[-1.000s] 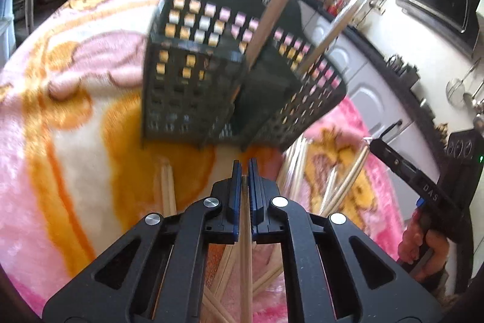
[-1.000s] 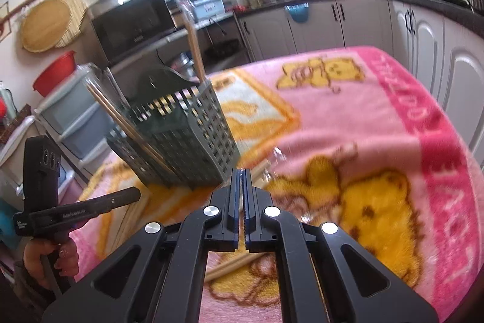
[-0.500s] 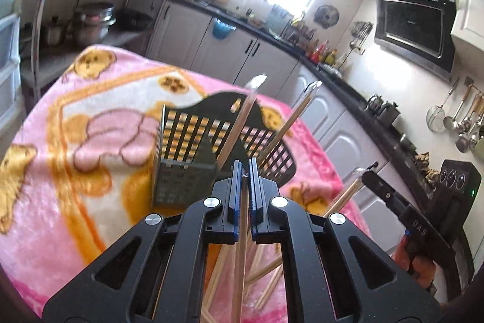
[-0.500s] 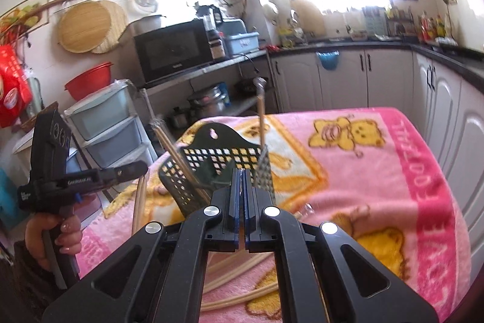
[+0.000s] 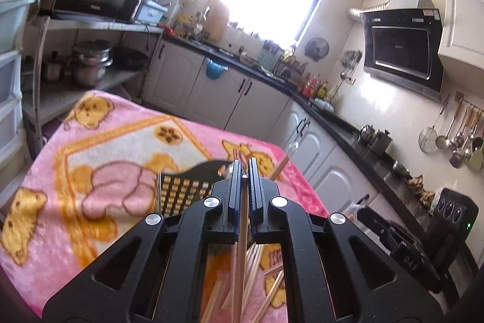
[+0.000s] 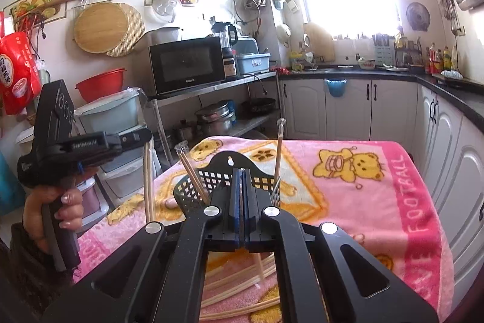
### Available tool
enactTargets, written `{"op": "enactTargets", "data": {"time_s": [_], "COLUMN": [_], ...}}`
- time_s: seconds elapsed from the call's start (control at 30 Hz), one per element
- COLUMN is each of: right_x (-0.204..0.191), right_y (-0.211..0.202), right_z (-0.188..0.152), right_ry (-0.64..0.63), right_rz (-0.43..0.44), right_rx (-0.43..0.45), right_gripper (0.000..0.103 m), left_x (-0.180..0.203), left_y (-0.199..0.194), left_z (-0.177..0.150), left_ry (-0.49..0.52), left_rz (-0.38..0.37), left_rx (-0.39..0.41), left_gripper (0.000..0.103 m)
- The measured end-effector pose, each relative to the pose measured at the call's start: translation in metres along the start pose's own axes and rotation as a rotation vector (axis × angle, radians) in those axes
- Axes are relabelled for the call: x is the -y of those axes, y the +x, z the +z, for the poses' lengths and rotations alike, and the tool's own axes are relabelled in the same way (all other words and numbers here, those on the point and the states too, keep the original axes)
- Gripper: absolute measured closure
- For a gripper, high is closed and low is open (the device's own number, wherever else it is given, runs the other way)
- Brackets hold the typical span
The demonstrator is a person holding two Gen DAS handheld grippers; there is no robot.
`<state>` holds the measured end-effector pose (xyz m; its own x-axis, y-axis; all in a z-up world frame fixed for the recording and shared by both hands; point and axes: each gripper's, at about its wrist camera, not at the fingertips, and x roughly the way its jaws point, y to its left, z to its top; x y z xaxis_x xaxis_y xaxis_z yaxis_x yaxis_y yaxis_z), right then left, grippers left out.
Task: Organize utensils
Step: 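Lift the left tool's chopsticks over the green caddy while the right tool carries its pair there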
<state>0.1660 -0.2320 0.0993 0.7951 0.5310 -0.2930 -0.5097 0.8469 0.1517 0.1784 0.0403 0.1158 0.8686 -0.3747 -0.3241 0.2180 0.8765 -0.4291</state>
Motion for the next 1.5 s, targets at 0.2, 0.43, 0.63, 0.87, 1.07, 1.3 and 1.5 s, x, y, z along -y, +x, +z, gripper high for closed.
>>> {"op": "enactTargets", "data": {"time_s": [0.2,0.43,0.63,0.87,1.07,1.3,1.5], "right_x": [-0.005,-0.017,-0.022,-0.026,-0.027,-0.024,-0.019], "right_y": [-0.006,-0.009,-0.012,-0.012,-0.01,0.001,0.011], "right_z": [0.011,0.029,0.048,0.07,0.088,0.107,0.113], "right_ry": [-0.014,-0.047,-0.068,-0.075,-0.086,-0.1,-0.112], "right_rz": [0.01,0.035,0.052,0.069,0.069,0.044,0.008], "right_rx": [0.035,0.086,0.135,0.192,0.229,0.253,0.259], "right_gripper": [0.101,0.101,0.101,0.101,0.101,0.101,0.101], "left_x": [0.003,0.005,0.005,0.003,0.005,0.009,0.005], "left_y": [-0.011,-0.023,-0.03,-0.034,-0.028,-0.015,0.002], "left_z": [0.02,0.045,0.066,0.091,0.108,0.118,0.117], "left_ry": [0.011,0.018,0.031,0.025,0.022,0.045,0.051], "left_rz": [0.001,0.013,0.044,0.076,0.076,0.106,0.17], "left_rx": [0.069,0.15,0.212,0.279,0.305,0.341,0.369], "left_gripper": [0.101,0.101,0.101,0.101,0.101,0.101,0.101]}}
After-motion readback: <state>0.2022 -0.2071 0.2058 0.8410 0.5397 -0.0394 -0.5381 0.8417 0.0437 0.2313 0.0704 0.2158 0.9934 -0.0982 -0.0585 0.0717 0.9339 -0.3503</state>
